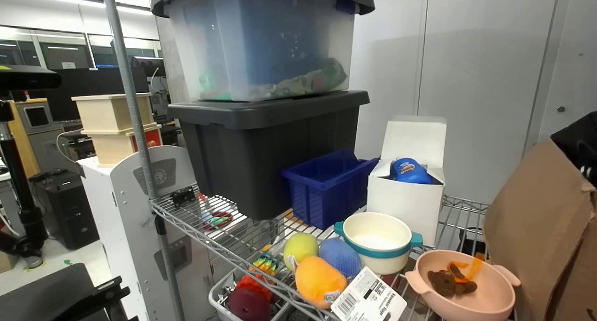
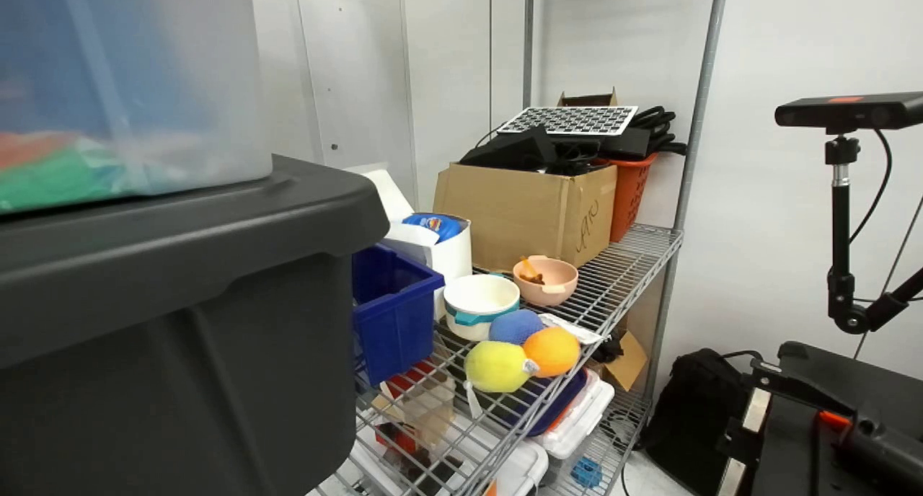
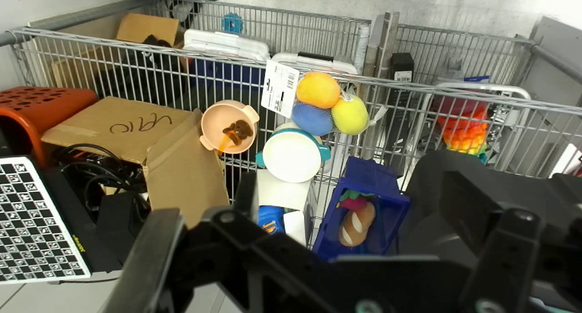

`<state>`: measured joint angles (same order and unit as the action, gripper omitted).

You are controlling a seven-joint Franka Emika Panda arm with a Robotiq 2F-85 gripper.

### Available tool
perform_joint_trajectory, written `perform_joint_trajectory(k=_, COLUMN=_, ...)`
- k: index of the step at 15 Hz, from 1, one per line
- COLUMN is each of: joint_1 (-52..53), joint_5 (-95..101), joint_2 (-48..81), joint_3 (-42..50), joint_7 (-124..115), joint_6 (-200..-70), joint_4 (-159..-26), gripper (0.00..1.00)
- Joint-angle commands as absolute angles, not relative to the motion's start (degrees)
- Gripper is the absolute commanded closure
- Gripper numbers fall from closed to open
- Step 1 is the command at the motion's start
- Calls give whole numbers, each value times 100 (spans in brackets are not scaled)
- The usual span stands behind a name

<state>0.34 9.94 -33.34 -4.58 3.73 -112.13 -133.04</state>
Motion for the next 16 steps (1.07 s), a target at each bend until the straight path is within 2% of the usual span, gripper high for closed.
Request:
perform_joint_trajectory(k=1, joint_1=113, joint_5=1034, joint_2=-3326, joint_3=-399, joint_7=338, joint_6=-11193, joint_4=-13290, gripper=0)
perform_joint_trajectory(k=11, joint_1=62, joint_5=1111, joint_2=-3166, joint_3=-417, joint_7=255, joint_6=-11310, joint_4=-13358, gripper=0)
perform_joint_trajectory(k=16, joint_1=-52, joint_5=1375, joint_2=-2467, joint_3=-451, joint_7=37, joint_6=-11398, joint_4=-13640, gripper=0)
